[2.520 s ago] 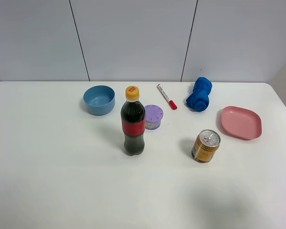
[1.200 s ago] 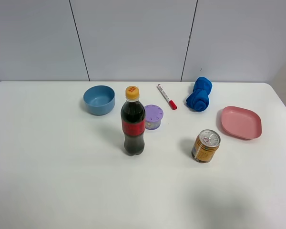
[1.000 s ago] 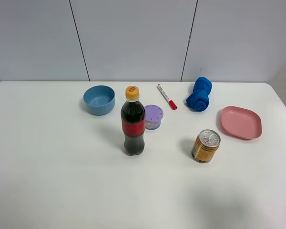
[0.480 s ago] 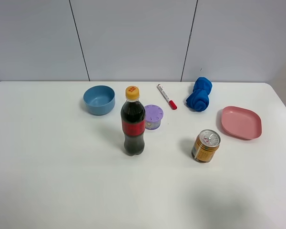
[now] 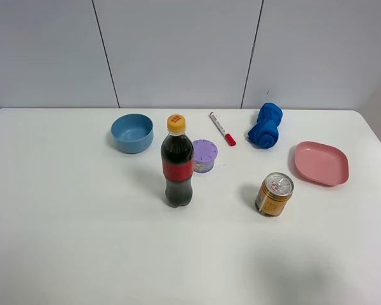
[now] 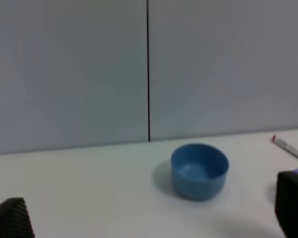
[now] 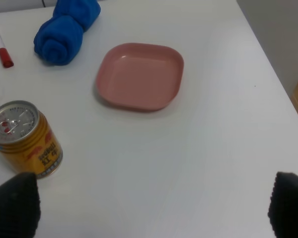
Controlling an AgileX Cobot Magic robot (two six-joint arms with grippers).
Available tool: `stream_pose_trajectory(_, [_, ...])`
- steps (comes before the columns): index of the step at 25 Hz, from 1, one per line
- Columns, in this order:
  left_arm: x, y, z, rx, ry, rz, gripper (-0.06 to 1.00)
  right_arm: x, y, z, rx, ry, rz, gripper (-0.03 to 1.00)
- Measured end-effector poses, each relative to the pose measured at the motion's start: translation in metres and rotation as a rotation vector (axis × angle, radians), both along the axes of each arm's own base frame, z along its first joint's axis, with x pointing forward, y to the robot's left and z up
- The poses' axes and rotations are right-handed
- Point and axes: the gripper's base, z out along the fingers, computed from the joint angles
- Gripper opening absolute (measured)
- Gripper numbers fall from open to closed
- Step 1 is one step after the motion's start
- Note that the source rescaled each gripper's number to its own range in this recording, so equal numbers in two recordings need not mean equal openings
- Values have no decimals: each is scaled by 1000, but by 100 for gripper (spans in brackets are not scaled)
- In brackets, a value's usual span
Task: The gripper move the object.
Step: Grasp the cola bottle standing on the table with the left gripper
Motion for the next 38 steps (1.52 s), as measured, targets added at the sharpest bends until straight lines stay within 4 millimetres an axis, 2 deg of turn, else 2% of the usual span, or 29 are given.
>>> stream_pose_trajectory(6, [21, 5, 22, -25, -160, 47, 100, 0, 0, 0, 0, 0, 0, 100])
stream_pose_trajectory(12, [53, 6, 19, -20, -51, 44, 100, 0, 0, 0, 0, 0, 0, 100])
stream_pose_trajectory(18, [90, -3, 12, 4, 53, -64, 100, 0, 0, 0, 0, 0, 0, 100])
stream_pose_trajectory(22, [115, -20, 3, 38, 120, -179, 100, 0, 0, 0, 0, 0, 0, 100])
stream_pose_trajectory(27, [133, -48, -5, 113, 125, -338, 100, 0, 0, 0, 0, 0, 0, 100])
stream_pose_trajectory(38, [141, -114, -20, 153, 83, -627, 100, 0, 0, 0, 0, 0, 0, 100])
